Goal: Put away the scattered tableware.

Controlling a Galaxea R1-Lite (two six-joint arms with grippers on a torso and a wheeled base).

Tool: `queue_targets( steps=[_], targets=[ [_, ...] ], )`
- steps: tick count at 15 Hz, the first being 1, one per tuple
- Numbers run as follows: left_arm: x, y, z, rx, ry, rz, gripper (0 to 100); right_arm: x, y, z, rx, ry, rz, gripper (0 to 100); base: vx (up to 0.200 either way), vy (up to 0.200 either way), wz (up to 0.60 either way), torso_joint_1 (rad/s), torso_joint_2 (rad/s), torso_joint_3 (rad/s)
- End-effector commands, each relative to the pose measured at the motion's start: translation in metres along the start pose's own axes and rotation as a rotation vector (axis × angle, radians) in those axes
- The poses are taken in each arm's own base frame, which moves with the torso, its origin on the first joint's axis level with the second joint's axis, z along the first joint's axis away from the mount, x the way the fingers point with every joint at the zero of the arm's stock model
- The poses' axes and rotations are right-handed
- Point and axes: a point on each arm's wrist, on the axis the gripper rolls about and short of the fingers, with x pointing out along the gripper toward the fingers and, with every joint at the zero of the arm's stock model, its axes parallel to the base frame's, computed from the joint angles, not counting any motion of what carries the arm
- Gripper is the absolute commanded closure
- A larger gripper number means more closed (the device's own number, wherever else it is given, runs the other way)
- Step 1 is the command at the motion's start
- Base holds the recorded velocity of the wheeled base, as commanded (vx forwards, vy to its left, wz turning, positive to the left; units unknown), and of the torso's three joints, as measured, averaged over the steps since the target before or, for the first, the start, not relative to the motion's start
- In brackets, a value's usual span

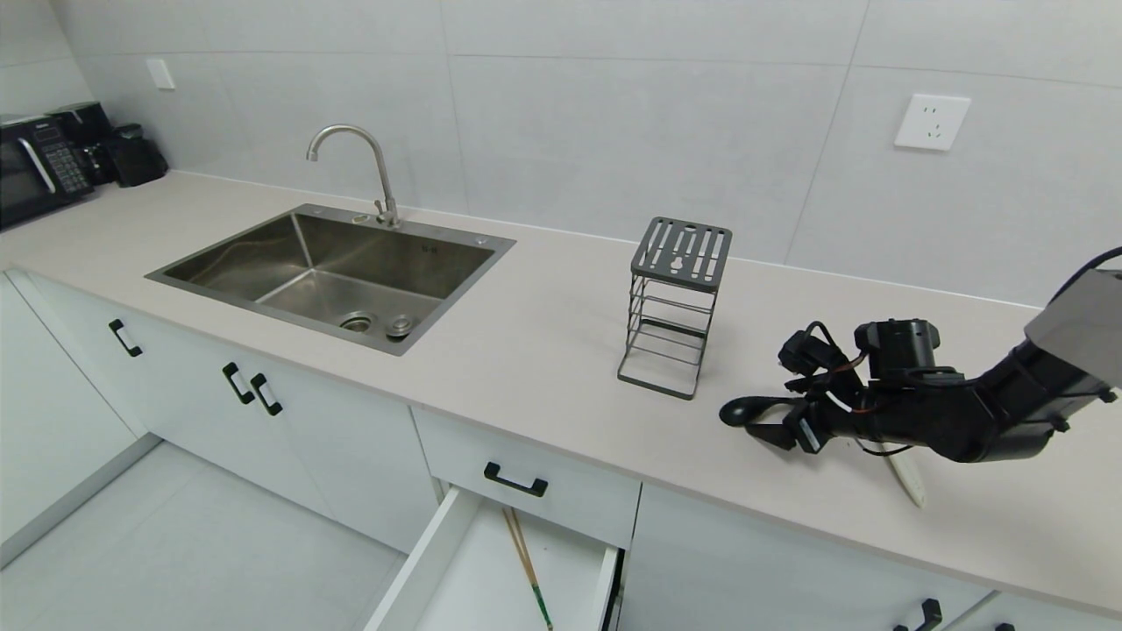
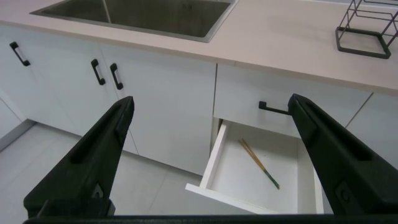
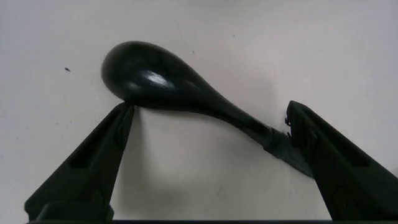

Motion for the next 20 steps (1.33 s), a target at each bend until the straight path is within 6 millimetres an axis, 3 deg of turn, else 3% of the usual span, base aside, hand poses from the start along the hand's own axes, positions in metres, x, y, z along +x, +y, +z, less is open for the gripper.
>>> queue_targets(
  steps=[1, 3, 4, 13, 15, 20],
  targets=[
    [0.000, 0.000, 0.000, 0.000, 0.001, -0.001, 0, 0.013, 0.001, -0.003, 0.008, 0.005, 0.021, 0, 0.000, 0.000, 0.00, 0.000, 0.00, 0.000],
    [0.000, 0.000, 0.000, 0.000, 0.001, -0.001, 0, 0.021, 0.004, 0.001, 0.017, -0.003, 0.031, 0, 0.000, 0.000, 0.00, 0.000, 0.00, 0.000],
    [0.000, 0.000, 0.000, 0.000, 0.001, -0.001, 0, 0.026, 0.005, 0.004, 0.012, -0.010, 0.035, 100, 0.000, 0.000, 0.00, 0.000, 0.00, 0.000],
    [0.000, 0.000, 0.000, 0.000, 0.001, -0.001, 0, 0.031, 0.013, 0.003, 0.005, 0.001, 0.054, 100, 0.000, 0.000, 0.00, 0.000, 0.00, 0.000],
    [0.000, 0.000, 0.000, 0.000, 0.001, -0.001, 0, 0.031, 0.021, 0.008, -0.010, -0.003, 0.071, 100, 0.000, 0.000, 0.00, 0.000, 0.00, 0.000],
    [0.000, 0.000, 0.000, 0.000, 0.001, -0.001, 0, 0.010, 0.056, 0.026, -0.042, -0.026, 0.128, 100, 0.000, 0.000, 0.00, 0.000, 0.00, 0.000]
  ],
)
